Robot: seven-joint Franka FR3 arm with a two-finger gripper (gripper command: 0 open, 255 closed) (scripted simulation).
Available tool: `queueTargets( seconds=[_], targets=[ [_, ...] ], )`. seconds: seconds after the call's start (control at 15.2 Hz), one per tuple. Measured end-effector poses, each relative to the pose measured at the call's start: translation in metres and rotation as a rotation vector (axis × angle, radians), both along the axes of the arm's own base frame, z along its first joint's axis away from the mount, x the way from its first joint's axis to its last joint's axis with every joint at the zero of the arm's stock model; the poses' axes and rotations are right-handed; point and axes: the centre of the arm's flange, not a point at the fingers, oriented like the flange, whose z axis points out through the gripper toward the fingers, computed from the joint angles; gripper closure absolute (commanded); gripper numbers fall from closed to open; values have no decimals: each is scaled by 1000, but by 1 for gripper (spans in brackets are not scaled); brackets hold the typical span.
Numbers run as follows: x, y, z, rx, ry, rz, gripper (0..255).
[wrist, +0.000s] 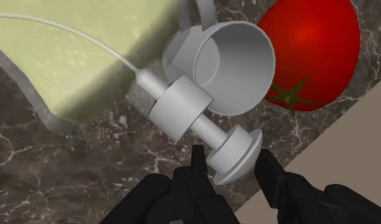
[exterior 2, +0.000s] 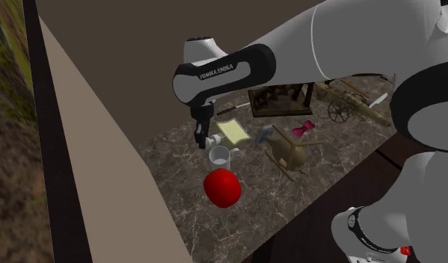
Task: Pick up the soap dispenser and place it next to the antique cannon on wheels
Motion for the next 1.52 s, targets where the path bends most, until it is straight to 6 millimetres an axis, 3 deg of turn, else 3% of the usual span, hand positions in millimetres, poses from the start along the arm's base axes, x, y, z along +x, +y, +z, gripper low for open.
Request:
queueTargets(
  seconds=[1.52],
  targets=[
    [0, -1, 120, 0, 0, 0, 255]
  ],
)
